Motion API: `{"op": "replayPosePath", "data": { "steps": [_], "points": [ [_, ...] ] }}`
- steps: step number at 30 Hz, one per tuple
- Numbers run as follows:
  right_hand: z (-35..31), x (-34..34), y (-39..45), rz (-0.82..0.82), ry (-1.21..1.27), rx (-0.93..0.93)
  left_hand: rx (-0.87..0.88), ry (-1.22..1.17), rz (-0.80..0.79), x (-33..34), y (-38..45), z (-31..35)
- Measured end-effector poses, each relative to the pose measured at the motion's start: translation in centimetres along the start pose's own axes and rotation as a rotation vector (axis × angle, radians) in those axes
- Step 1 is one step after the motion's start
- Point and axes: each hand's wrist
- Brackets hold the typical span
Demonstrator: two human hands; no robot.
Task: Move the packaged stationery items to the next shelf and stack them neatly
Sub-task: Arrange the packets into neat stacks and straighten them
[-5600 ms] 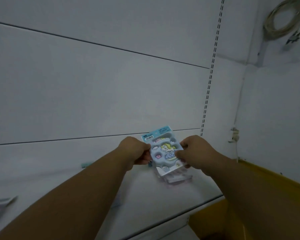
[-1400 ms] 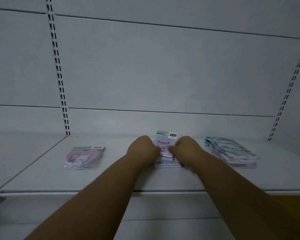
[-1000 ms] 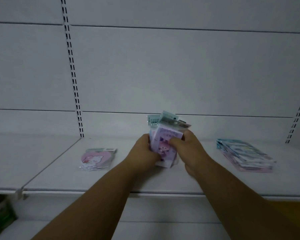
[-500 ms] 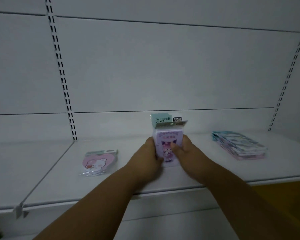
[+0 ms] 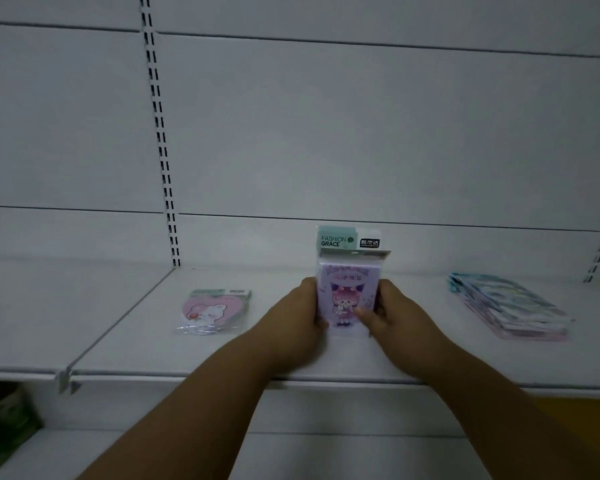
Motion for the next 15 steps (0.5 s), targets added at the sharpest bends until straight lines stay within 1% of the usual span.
{"op": "replayPosePath", "data": {
  "steps": [5, 11, 13, 15],
  "points": [
    [0.0, -1.1, 0.0, -0.047, 0.005, -0.016, -0.020, 0.037, 0.021, -0.5, -0.3, 0.4],
    [0.2, -1.2, -0.2, -0.092, 0.054, 0.014, -0.030, 0.050, 0.032, -0.8, -0.6, 0.4],
    [0.3, -1.2, -0.1, -0.087, 0.112, 0.034, -0.046, 0.052, 0.040, -0.9, -0.5, 0.3],
    [0.2, -1.4, 0.3, -0.082, 0.205, 0.082, -0.087, -0.008, 0.038, -1.1, -0.4, 0.3]
  ]
}}
Point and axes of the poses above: each hand's wrist, its own y-axis towards the middle knuckle, its own x-axis out of the palm, z = x × y, and after that the axes turned 2 degrees about z, right-handed
